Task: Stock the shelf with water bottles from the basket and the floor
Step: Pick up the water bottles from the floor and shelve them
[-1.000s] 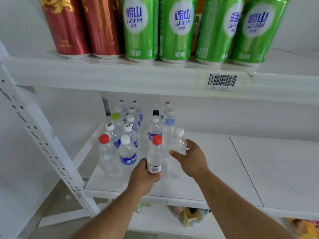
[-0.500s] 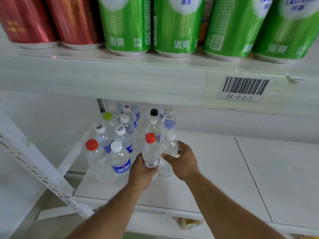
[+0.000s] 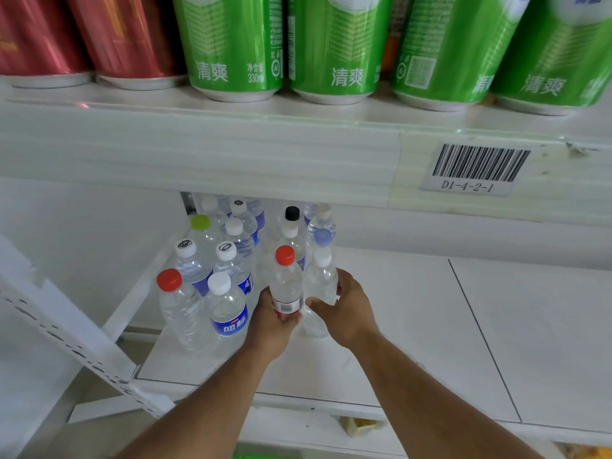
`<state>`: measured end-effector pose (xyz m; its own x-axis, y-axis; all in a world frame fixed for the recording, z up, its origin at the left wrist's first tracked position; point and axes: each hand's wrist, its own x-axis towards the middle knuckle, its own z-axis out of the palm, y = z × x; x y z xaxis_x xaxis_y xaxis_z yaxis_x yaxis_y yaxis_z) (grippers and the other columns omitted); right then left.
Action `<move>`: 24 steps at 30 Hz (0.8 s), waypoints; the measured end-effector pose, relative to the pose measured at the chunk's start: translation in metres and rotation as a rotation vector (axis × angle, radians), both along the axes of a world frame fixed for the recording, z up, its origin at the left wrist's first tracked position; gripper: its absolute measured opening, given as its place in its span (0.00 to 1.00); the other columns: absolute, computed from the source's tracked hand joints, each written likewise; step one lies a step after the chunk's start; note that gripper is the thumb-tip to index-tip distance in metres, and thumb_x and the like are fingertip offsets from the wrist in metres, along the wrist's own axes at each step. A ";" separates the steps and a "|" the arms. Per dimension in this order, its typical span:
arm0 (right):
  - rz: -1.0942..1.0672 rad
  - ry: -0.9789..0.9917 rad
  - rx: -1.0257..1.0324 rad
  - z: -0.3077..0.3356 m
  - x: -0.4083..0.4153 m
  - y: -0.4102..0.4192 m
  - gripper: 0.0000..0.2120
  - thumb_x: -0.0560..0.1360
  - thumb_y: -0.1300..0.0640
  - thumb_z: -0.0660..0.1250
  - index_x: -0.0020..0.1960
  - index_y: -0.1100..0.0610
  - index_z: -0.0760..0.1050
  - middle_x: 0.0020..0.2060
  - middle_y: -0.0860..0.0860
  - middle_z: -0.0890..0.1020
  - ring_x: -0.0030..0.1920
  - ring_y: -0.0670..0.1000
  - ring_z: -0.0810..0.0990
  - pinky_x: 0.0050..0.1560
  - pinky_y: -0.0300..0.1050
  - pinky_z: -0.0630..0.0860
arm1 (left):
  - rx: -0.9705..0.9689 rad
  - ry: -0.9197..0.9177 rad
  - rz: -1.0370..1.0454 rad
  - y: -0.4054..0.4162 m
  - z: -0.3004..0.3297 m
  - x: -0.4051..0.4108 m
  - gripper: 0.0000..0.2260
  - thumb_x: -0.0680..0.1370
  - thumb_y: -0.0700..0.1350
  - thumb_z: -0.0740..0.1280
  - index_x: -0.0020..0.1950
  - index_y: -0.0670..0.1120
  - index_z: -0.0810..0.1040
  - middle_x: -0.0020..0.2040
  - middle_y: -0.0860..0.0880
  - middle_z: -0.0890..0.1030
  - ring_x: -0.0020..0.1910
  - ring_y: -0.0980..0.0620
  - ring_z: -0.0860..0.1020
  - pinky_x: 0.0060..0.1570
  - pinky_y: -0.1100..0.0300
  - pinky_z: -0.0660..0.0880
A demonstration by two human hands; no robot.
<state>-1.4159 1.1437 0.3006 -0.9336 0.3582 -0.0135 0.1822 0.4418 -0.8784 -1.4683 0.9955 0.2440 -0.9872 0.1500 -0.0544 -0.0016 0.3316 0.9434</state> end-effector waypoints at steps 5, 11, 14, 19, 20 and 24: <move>0.003 -0.026 -0.013 0.001 0.000 0.001 0.23 0.68 0.51 0.76 0.56 0.40 0.68 0.48 0.36 0.76 0.47 0.35 0.76 0.42 0.30 0.68 | -0.044 -0.024 -0.035 -0.001 0.002 0.001 0.28 0.70 0.45 0.78 0.66 0.55 0.70 0.58 0.62 0.78 0.56 0.60 0.78 0.52 0.72 0.74; 0.031 -0.100 0.023 -0.004 0.010 -0.002 0.23 0.70 0.48 0.75 0.60 0.43 0.69 0.49 0.36 0.76 0.43 0.39 0.75 0.39 0.29 0.66 | -0.148 -0.124 -0.082 -0.008 0.009 0.027 0.34 0.74 0.42 0.74 0.76 0.51 0.62 0.72 0.53 0.71 0.71 0.51 0.70 0.70 0.56 0.68; 0.014 -0.155 0.087 -0.002 0.027 -0.008 0.28 0.74 0.46 0.72 0.70 0.49 0.67 0.58 0.45 0.77 0.45 0.42 0.73 0.38 0.31 0.65 | -0.245 -0.119 -0.127 -0.018 0.017 0.048 0.34 0.75 0.45 0.72 0.77 0.51 0.59 0.73 0.53 0.68 0.72 0.51 0.68 0.61 0.67 0.63; -0.013 -0.303 0.360 0.004 0.074 -0.026 0.32 0.77 0.40 0.64 0.76 0.53 0.62 0.71 0.51 0.72 0.68 0.55 0.72 0.63 0.48 0.70 | -0.565 0.074 -0.357 -0.050 0.038 0.074 0.32 0.76 0.51 0.67 0.77 0.55 0.57 0.75 0.52 0.67 0.71 0.48 0.68 0.66 0.58 0.67; -0.015 -0.304 0.422 0.005 0.086 -0.030 0.31 0.77 0.39 0.63 0.75 0.53 0.64 0.70 0.51 0.72 0.69 0.56 0.70 0.65 0.49 0.69 | -0.662 0.129 -0.395 -0.055 0.044 0.076 0.32 0.76 0.52 0.66 0.77 0.55 0.56 0.75 0.51 0.66 0.71 0.47 0.69 0.66 0.55 0.68; -0.031 -0.369 0.649 0.007 0.139 -0.039 0.34 0.78 0.38 0.58 0.78 0.55 0.58 0.76 0.52 0.64 0.76 0.55 0.61 0.74 0.50 0.59 | -0.892 0.317 -0.540 -0.059 0.066 0.093 0.32 0.76 0.55 0.64 0.78 0.54 0.56 0.76 0.50 0.65 0.70 0.44 0.68 0.65 0.49 0.70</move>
<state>-1.2766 1.1044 0.3076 -0.8987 0.4267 -0.1013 0.4354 0.8405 -0.3225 -1.3754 0.9366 0.3097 -0.7914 0.6007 -0.1137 0.5505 0.7811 0.2946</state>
